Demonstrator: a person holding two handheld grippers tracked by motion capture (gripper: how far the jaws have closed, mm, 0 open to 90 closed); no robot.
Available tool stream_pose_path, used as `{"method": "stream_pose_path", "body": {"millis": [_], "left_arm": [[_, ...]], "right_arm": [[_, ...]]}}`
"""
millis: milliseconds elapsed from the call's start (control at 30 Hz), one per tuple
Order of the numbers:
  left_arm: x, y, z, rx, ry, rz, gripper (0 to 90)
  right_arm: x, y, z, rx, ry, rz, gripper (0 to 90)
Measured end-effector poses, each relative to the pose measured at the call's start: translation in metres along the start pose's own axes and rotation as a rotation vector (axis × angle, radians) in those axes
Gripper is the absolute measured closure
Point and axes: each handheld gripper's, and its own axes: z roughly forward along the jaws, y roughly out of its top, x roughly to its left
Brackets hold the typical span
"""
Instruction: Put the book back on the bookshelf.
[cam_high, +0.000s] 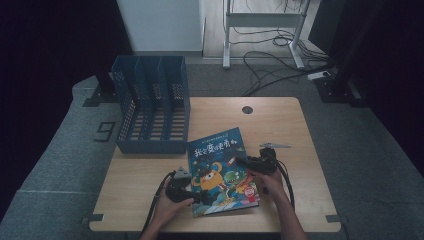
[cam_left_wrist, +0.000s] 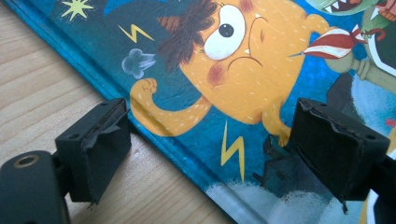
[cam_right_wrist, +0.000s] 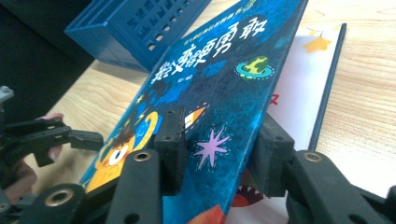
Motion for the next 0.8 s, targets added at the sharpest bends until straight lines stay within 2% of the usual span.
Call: {"method": "stream_pose_path", "body": {"millis": [200, 333, 567, 800], "left_arm": [[-0.001, 0.0, -0.001, -0.007, 0.002, 0.006, 12.3], [-0.002, 0.0, -0.003, -0.011, -0.006, 0.005, 12.1], [-0.004, 0.0, -0.004, -0.015, -0.002, 0.013, 12.2], [-0.013, 0.0, -0.005, -0.011, 0.002, 0.045, 13.2]], "right_arm": [[0.002, 0.001, -0.004, -0.001, 0.013, 0.0, 62.0], [0.004, 0.003, -0.012, -0.016, 0.044, 0.008, 65.9], [0.01, 0.001, -0.02, -0.02, 0.033, 0.014, 67.3], [0.009, -0.001, -0.026, -0.021, 0.053, 0.024, 68.6]]}}
